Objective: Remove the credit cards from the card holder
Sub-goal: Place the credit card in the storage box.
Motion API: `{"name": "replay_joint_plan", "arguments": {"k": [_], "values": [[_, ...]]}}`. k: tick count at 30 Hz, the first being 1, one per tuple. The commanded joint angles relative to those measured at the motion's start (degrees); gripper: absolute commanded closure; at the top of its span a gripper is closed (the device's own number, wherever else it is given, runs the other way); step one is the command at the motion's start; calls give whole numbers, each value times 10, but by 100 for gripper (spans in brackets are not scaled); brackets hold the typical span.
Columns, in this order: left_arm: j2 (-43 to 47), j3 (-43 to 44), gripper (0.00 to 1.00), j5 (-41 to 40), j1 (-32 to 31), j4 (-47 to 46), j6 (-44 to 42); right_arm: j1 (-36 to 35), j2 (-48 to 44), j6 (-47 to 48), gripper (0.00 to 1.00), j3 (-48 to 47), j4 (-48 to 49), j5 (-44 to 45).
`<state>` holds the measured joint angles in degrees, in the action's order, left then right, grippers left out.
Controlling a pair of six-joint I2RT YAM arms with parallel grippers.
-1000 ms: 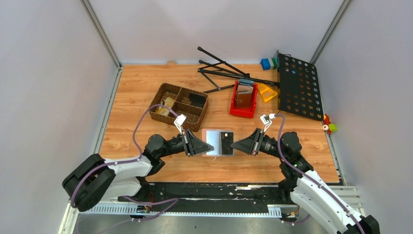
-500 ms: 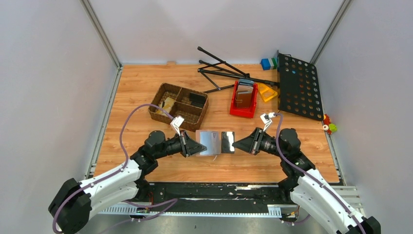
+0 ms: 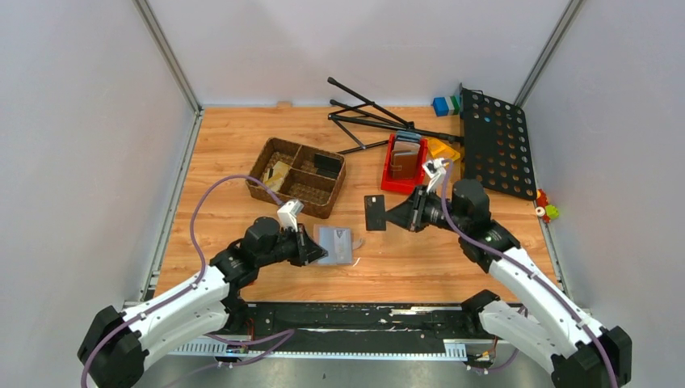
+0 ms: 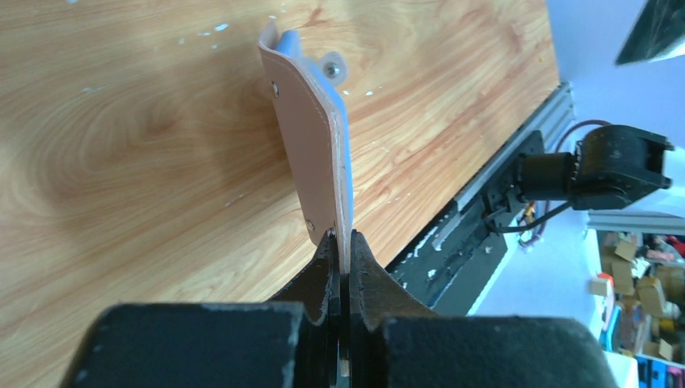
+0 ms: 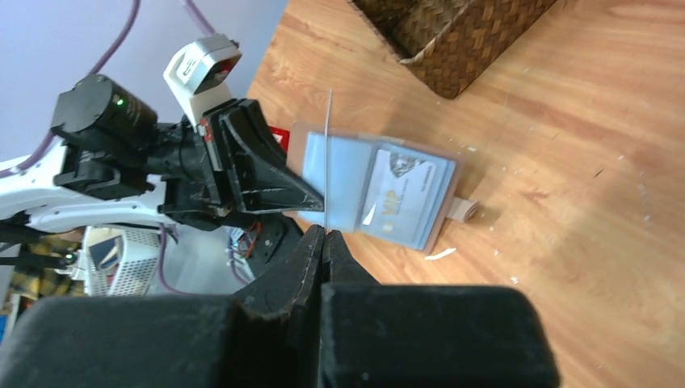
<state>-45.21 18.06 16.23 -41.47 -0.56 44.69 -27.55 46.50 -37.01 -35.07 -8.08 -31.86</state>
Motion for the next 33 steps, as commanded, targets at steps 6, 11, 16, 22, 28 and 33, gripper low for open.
{"name": "replay_joint_plan", "arguments": {"k": [6, 11, 16, 22, 28, 33], "values": [[40, 8, 100, -71, 2, 84, -21, 1, 187, 152, 100, -153, -35, 35], [52, -1, 100, -109, 2, 111, -12, 2, 263, 208, 100, -224, -34, 57], [71, -27, 100, -133, 2, 113, 9, 1, 330, 249, 100, -281, -2, 53], [72, -34, 100, -145, 2, 122, 9, 0, 444, 338, 100, -398, -18, 13], [75, -33, 100, -151, 2, 120, 9, 0, 579, 456, 100, -562, -97, -14], [75, -35, 100, -160, 2, 117, 4, -3, 666, 488, 100, -667, -138, -24]]}}
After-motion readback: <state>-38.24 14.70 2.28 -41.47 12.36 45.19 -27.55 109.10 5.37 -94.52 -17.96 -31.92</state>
